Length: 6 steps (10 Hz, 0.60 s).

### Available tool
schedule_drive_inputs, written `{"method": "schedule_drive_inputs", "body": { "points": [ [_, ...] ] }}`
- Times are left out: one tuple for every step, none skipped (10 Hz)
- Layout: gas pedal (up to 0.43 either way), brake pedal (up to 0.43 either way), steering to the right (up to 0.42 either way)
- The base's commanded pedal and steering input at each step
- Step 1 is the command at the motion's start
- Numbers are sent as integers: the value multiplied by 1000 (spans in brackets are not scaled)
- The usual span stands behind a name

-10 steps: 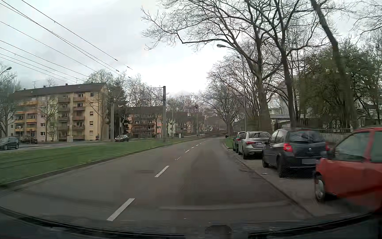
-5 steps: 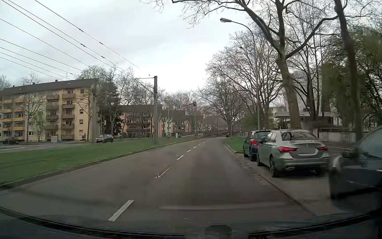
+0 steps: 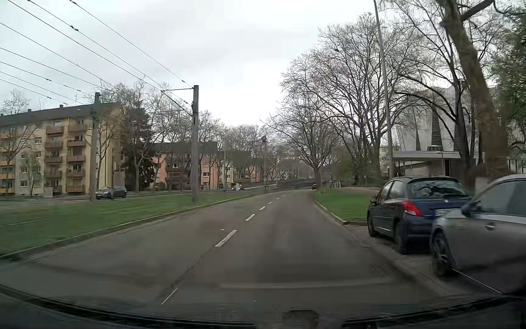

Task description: Follow the waypoints while adhering to traffic rules and regulations

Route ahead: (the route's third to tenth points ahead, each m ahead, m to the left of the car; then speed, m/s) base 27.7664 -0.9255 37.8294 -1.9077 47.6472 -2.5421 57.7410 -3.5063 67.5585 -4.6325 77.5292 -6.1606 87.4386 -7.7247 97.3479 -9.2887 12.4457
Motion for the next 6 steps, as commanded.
{"method": "schedule_drive_inputs", "body": {
  "points": [
    [130, 0, 8],
    [130, 0, 8],
    [130, 0, 8],
    [130, 0, 8],
    [130, 0, 8],
    [130, 0, 8]
  ]
}}
